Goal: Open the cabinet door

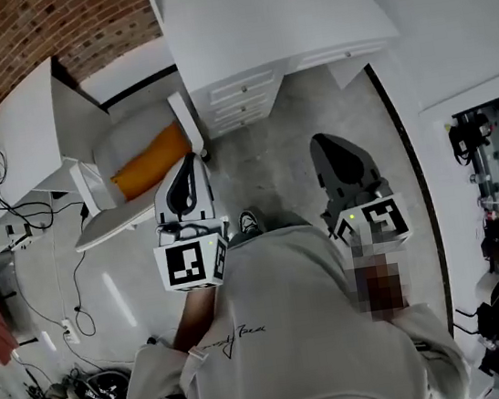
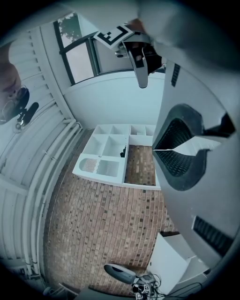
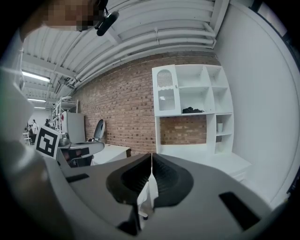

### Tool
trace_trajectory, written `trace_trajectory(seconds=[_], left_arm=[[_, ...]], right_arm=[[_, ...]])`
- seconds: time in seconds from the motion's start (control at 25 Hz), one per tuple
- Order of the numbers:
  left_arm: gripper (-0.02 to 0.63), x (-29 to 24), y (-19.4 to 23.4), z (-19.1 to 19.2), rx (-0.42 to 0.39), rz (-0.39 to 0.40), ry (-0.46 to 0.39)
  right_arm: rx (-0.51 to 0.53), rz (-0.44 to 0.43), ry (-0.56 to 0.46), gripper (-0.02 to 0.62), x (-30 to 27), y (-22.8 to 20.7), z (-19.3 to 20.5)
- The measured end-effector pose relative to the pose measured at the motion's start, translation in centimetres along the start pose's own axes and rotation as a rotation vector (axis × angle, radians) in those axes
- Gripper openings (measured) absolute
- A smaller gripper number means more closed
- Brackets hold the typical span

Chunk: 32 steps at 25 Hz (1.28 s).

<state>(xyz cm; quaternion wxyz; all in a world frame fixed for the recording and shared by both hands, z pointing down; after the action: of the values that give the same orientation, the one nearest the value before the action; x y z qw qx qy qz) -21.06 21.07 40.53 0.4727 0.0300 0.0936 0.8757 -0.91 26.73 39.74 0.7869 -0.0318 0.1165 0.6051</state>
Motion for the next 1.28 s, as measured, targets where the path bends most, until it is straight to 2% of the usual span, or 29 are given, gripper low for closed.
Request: trace_trajectory(seconds=[0.24, 0.52, 0.64, 0.8, 1.28], left_arm=[[0.017, -2.6, -0.7, 0.4, 0.034, 0.013, 0.014], [0.017, -8.0, -0.9, 0.7, 0.061, -0.026, -0.018], [0.017, -11.9, -1.1, 0.2, 0.058, -0.035, -0.017], [0.017, -18.0, -1.7, -0.7, 0.014, -0.035, -0.014], [0.018, -35.0, -2.8, -3.1, -0.042, -0.141, -0.006]], right_arm=[[0.014, -0.011, 0.008, 0.025, -1.8, -1.9, 0.5], [-0.008, -0.045, 0.001, 0.025, -7.2, -6.4, 0.6], [-0.03, -0.051, -0.002, 0.025, -10.4, -9.6, -0.1], [-0.034, -0.082, -0.008, 0.025, -15.1, -14.3, -1.0], [-0.066, -0.203, -0.016, 0.025, -28.1, -27.5, -2.6]])
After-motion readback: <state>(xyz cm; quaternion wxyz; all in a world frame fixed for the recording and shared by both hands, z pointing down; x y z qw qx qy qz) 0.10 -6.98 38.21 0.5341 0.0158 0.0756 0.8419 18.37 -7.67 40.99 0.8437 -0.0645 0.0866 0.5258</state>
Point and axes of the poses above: the fingertips, and each gripper's own axes: x backward along the fingers, y to its left, z out of its underside, the point moved 2 cm from there along x, backward along the fingers, and after that the axes turned 8 degrees about x, right-handed, at the moved point
